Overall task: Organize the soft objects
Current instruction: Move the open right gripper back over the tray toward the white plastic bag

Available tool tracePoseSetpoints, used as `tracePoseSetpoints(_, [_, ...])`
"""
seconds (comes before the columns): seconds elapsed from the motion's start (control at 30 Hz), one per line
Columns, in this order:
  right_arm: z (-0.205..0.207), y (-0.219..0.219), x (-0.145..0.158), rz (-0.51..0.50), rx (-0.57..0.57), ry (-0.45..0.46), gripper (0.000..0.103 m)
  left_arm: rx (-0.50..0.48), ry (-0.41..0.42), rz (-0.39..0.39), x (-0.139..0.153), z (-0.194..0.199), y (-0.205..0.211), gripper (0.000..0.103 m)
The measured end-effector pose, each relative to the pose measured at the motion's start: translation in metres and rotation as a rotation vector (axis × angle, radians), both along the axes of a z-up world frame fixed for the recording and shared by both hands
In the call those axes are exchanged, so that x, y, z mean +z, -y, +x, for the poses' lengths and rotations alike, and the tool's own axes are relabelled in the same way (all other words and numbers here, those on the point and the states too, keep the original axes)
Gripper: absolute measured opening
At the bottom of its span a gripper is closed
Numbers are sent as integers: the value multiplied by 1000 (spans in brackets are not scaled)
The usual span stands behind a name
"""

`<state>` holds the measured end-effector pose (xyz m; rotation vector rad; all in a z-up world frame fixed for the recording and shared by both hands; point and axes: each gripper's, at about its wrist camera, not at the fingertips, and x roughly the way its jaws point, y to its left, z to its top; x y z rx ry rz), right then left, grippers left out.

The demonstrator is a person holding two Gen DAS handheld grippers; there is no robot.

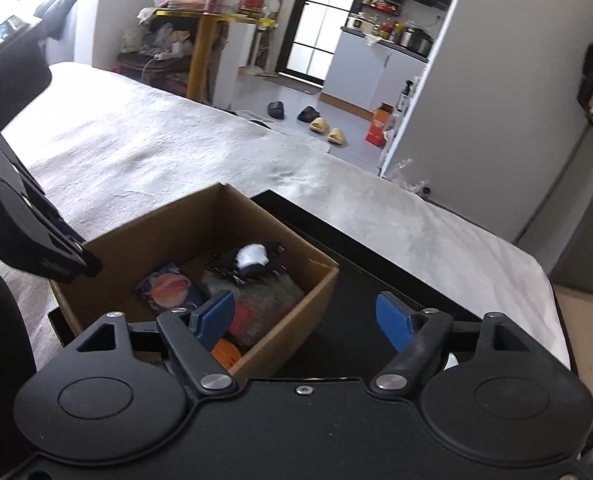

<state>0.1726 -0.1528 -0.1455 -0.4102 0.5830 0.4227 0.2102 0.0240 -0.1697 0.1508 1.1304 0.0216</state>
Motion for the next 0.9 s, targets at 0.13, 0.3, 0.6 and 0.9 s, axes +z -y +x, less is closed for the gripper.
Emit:
tracePoseSetpoints(0.13, [-4, 15, -5, 17, -21, -3, 77, 9, 12, 36, 4, -3, 4, 25])
tracePoseSetpoints(0.3, [-5, 36, -11, 64, -55, -6, 77, 7, 46, 102, 13, -5, 14, 50])
tracePoseSetpoints(0.6, [1, 74, -24, 163, -114, -30, 77, 8, 51, 219, 18, 1, 36, 51])
tracePoseSetpoints(0.9, [17, 103, -36, 243, -184, -49, 78, 9, 58, 290, 22, 11, 59, 51])
